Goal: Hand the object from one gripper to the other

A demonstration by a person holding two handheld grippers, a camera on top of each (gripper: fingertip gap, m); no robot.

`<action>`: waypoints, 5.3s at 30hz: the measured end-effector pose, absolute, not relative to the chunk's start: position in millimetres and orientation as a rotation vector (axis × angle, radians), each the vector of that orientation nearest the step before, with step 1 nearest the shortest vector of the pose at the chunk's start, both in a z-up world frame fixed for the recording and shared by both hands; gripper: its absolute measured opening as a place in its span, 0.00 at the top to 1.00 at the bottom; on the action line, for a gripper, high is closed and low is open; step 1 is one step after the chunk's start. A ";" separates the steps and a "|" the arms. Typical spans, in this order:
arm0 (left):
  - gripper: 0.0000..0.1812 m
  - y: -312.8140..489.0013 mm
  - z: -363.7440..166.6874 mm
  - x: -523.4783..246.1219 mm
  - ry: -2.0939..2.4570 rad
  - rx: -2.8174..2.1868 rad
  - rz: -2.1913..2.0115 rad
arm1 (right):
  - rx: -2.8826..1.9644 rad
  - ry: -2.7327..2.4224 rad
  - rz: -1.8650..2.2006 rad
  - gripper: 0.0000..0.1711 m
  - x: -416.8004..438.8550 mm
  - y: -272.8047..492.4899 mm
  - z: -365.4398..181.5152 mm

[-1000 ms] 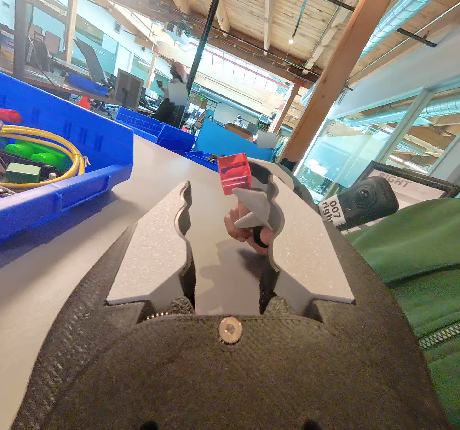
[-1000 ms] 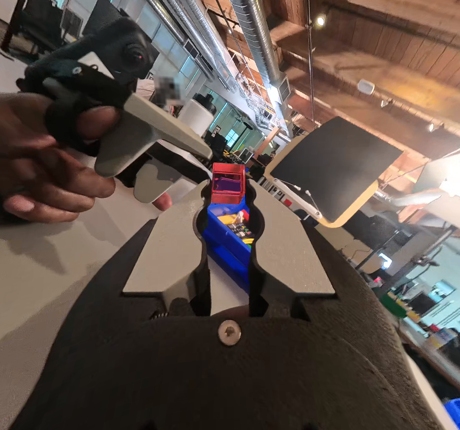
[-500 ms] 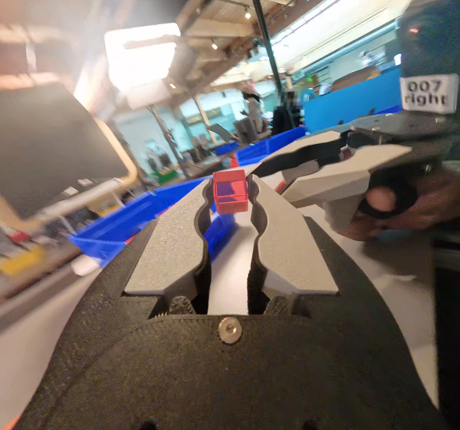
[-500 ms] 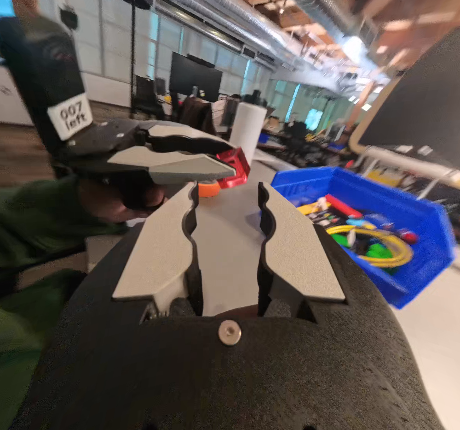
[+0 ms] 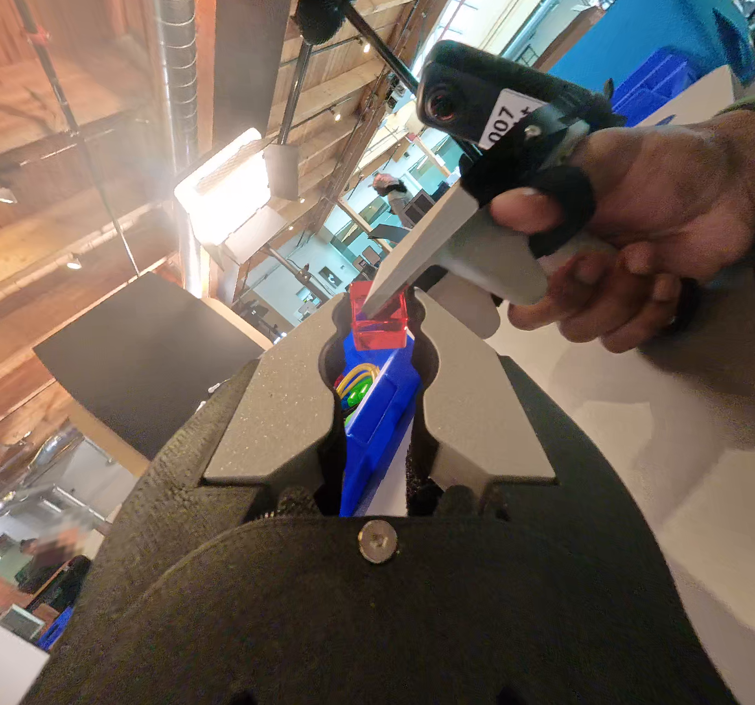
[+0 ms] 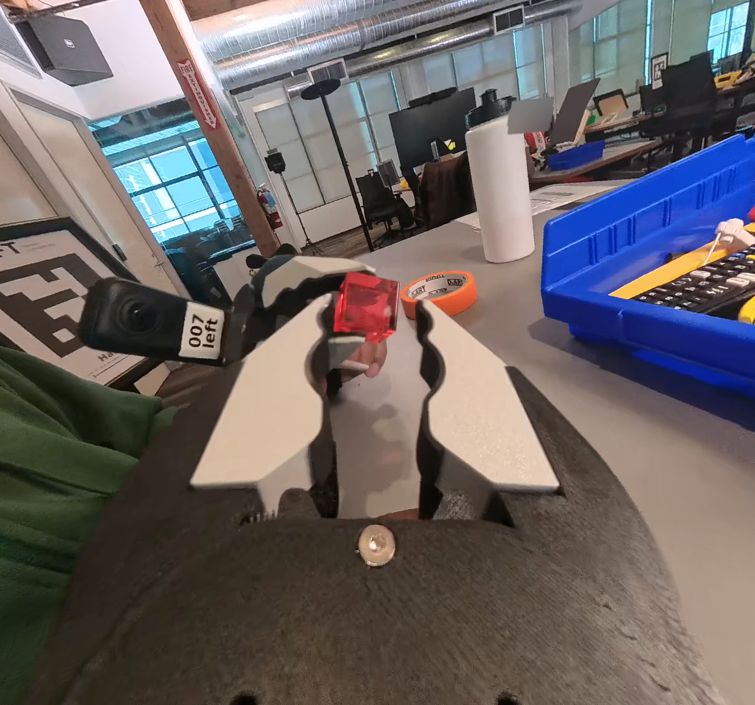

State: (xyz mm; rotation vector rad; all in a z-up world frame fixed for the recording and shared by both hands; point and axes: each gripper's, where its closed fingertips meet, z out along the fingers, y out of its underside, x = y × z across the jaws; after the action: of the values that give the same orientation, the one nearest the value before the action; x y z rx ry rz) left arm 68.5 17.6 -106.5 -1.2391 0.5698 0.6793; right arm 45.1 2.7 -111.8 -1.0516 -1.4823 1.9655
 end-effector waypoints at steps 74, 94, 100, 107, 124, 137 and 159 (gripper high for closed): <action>0.85 4.4 -103.0 58.0 0.086 -1.386 -0.638 | -0.436 -1.318 0.905 0.84 46.6 -2.4 -102.6; 0.85 16.0 -99.9 53.0 0.481 -1.249 0.766 | -1.049 -1.411 1.924 0.69 44.6 10.5 -107.3; 0.85 23.1 -109.0 54.1 0.500 -1.288 0.752 | -1.022 -1.330 1.789 0.84 42.3 24.7 -103.2; 0.75 16.3 -103.1 43.6 0.203 -1.387 0.061 | -0.778 -1.235 1.233 0.83 44.2 36.5 -93.4; 0.85 5.8 -102.9 65.1 0.096 -1.390 -0.675 | -0.401 -1.322 0.856 0.83 45.8 -7.0 -105.7; 0.85 8.2 -90.9 48.2 0.373 -1.245 0.502 | -0.957 -1.407 1.913 0.72 50.7 5.1 -100.8; 0.84 20.7 -110.7 61.3 0.492 -1.290 0.543 | -0.983 -1.354 1.813 0.83 46.6 15.6 -100.2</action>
State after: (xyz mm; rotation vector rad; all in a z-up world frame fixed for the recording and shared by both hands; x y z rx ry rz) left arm 61.3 20.7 -110.7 -1.2901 0.4920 0.5426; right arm 46.6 15.6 -100.2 -0.9830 -1.3543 1.8131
